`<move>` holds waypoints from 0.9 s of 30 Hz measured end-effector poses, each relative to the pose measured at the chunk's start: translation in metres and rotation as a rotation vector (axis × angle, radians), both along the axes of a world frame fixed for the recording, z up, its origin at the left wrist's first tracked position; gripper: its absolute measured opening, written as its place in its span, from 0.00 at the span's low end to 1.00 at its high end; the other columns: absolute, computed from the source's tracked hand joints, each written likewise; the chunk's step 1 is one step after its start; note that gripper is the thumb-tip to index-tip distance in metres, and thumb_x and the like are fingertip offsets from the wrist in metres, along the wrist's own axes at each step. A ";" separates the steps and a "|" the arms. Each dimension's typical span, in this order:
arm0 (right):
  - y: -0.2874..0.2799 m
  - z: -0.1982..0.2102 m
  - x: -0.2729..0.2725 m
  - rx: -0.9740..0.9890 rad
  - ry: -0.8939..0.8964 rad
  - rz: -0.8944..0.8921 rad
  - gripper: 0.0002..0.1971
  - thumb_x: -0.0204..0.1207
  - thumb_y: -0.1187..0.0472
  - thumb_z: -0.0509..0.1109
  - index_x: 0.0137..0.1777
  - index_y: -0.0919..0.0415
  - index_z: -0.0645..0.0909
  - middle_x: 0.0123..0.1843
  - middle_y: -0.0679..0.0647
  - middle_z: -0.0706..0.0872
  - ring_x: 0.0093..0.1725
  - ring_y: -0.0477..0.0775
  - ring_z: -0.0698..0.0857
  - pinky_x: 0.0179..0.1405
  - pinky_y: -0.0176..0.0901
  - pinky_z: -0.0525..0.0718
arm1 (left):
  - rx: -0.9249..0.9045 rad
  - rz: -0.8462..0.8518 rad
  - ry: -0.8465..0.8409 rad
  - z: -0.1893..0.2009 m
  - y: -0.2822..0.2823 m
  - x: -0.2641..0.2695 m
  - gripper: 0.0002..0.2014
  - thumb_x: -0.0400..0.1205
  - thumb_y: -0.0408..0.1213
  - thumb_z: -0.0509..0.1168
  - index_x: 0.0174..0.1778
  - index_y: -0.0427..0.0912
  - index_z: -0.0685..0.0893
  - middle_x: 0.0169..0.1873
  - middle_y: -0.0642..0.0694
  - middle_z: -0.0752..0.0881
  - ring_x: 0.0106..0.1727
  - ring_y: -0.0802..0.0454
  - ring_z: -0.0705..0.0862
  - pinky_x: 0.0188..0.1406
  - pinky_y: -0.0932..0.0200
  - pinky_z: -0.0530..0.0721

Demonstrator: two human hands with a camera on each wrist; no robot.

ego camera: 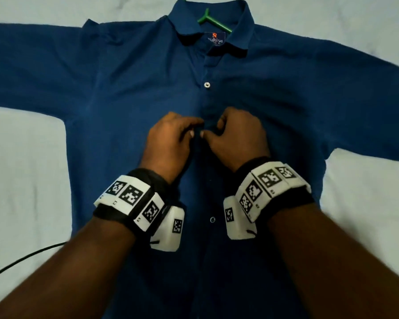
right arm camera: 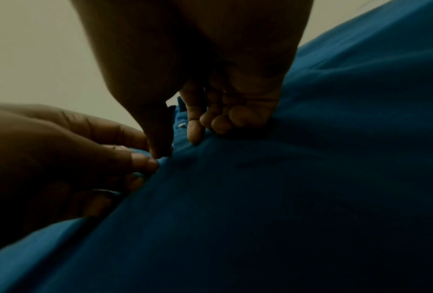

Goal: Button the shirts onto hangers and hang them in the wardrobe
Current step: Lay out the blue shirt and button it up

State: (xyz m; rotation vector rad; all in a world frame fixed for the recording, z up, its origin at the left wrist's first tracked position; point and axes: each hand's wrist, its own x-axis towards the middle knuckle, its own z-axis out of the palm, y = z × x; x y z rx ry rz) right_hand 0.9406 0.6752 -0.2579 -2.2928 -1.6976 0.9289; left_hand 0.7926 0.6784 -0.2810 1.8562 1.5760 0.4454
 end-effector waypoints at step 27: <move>-0.020 0.003 0.008 0.040 0.149 -0.245 0.09 0.76 0.52 0.77 0.42 0.55 0.81 0.42 0.49 0.84 0.50 0.54 0.86 0.43 0.39 0.73 | -0.095 0.002 0.092 0.001 0.009 0.022 0.03 0.81 0.35 0.68 0.43 0.46 0.86 0.46 0.46 0.87 0.51 0.49 0.83 0.45 0.59 0.74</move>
